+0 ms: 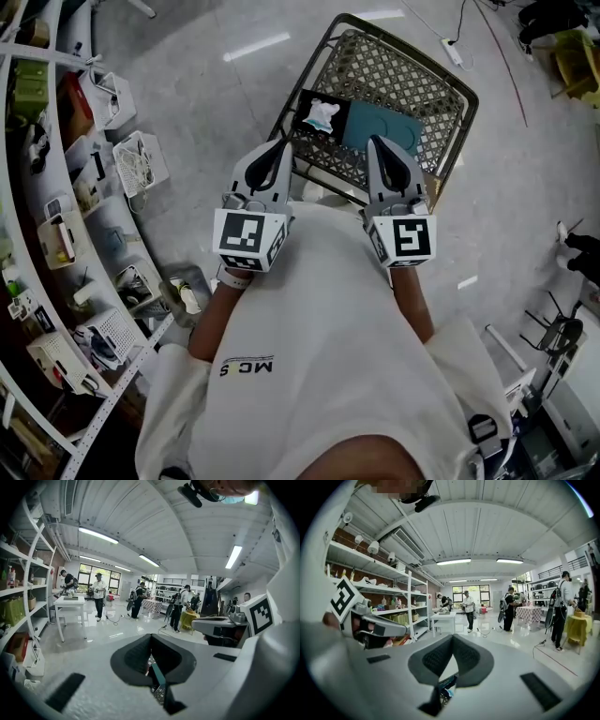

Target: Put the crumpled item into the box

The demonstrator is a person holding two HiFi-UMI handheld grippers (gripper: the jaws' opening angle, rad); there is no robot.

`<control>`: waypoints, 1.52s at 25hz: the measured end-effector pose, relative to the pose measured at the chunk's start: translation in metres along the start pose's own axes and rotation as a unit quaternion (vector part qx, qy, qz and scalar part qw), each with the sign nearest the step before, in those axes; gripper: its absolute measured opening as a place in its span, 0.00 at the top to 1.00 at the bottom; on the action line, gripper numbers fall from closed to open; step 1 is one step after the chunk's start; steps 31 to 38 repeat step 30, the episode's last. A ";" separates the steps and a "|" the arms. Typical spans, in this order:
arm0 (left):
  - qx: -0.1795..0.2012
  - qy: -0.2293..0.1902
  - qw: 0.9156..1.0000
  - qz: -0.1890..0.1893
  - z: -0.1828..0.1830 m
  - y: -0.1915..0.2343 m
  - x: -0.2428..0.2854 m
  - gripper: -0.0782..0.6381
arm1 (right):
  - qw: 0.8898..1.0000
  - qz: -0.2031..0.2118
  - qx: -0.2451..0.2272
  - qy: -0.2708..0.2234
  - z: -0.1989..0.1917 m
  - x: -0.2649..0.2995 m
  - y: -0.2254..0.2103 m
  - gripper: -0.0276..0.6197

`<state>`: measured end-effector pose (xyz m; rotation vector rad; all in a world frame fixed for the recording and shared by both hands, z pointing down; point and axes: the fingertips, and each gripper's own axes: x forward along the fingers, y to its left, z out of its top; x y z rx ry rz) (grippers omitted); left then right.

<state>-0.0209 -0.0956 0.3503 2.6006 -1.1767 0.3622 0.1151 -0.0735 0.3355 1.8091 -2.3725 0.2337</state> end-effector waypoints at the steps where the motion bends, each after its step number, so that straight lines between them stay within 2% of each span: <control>1: 0.000 0.000 1.000 0.001 0.000 -0.001 -0.001 0.86 | 1.000 0.001 0.003 0.001 -0.001 -0.003 0.001 0.93; 19: -0.013 0.009 1.000 0.027 -0.013 0.005 -0.017 0.86 | 1.000 0.019 0.015 0.016 -0.012 -0.006 0.006 0.93; 38: -0.007 0.011 1.000 0.023 -0.012 -0.001 -0.005 0.86 | 0.999 0.023 0.030 0.024 -0.021 0.001 -0.003 0.93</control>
